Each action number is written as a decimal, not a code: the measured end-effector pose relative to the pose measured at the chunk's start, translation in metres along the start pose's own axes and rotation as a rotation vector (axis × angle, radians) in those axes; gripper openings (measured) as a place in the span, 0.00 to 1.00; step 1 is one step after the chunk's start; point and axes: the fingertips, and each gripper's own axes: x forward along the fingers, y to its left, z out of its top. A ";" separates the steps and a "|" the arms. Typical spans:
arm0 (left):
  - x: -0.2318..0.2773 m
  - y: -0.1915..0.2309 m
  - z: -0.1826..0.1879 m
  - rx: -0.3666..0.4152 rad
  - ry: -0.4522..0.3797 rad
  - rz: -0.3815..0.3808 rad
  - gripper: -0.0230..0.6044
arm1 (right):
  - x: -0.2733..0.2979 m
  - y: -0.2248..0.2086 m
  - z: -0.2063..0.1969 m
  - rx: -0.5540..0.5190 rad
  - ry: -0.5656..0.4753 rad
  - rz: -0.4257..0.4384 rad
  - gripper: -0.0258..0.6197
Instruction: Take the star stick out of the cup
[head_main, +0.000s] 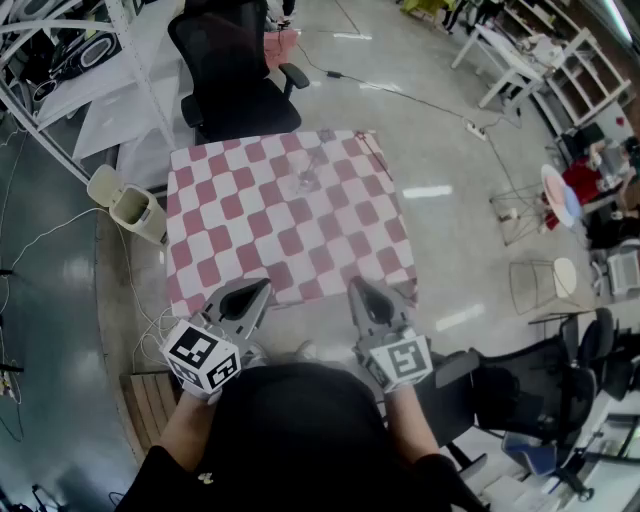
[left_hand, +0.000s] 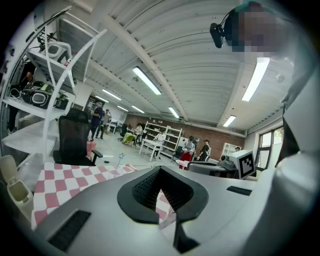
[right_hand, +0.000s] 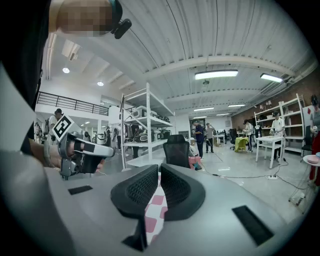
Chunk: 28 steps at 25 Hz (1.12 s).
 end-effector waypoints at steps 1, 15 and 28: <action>0.002 -0.002 0.000 -0.002 -0.005 0.002 0.10 | -0.002 -0.003 0.000 0.000 -0.002 0.002 0.09; 0.038 -0.043 -0.015 0.074 0.010 0.091 0.10 | -0.031 -0.054 -0.007 0.096 -0.058 0.056 0.09; 0.064 -0.039 -0.022 0.088 0.043 0.092 0.10 | -0.027 -0.076 -0.022 0.125 -0.036 0.042 0.09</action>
